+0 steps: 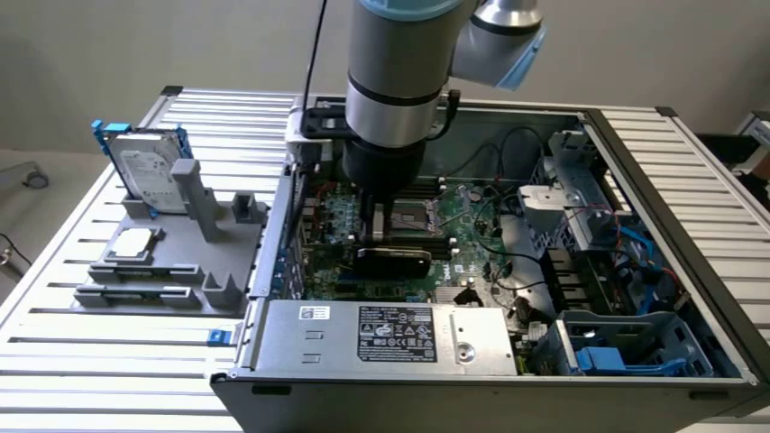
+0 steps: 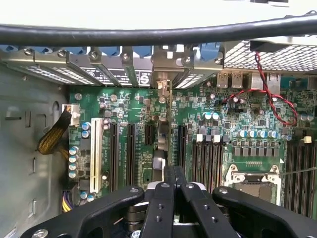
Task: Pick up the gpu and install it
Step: 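Insert the gpu into the slot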
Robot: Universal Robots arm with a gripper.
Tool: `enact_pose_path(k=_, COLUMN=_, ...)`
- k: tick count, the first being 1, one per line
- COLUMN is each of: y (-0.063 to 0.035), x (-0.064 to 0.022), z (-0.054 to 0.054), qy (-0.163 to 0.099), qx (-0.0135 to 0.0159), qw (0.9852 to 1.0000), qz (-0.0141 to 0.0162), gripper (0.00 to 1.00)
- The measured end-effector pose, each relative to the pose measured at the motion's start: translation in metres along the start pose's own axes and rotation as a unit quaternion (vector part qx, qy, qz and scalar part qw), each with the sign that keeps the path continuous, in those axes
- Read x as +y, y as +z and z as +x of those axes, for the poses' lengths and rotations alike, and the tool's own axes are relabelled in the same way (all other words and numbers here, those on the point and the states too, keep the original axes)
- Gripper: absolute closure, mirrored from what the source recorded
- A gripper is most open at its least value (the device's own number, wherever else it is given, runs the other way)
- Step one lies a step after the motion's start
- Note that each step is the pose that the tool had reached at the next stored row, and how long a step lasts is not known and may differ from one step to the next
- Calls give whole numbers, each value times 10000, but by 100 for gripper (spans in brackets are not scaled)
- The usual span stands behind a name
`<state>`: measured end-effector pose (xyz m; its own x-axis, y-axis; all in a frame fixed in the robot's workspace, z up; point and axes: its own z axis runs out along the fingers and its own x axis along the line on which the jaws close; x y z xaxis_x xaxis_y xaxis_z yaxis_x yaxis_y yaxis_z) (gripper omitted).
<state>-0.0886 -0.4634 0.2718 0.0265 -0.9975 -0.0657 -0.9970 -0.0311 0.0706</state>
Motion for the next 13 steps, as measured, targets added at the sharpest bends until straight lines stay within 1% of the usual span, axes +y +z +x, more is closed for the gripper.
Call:
enact_pose_path(k=7, y=38, x=24, z=-9, qy=50, qx=0, qw=10000, qz=3, gripper=89)
enact_pose_path(k=9, y=53, x=30, z=-12, qy=64, qx=-6, qw=10000, qz=5, gripper=89)
enact_pose_path(k=13, y=65, x=40, z=-15, qy=88, qx=-3, qw=10000, qz=4, gripper=89)
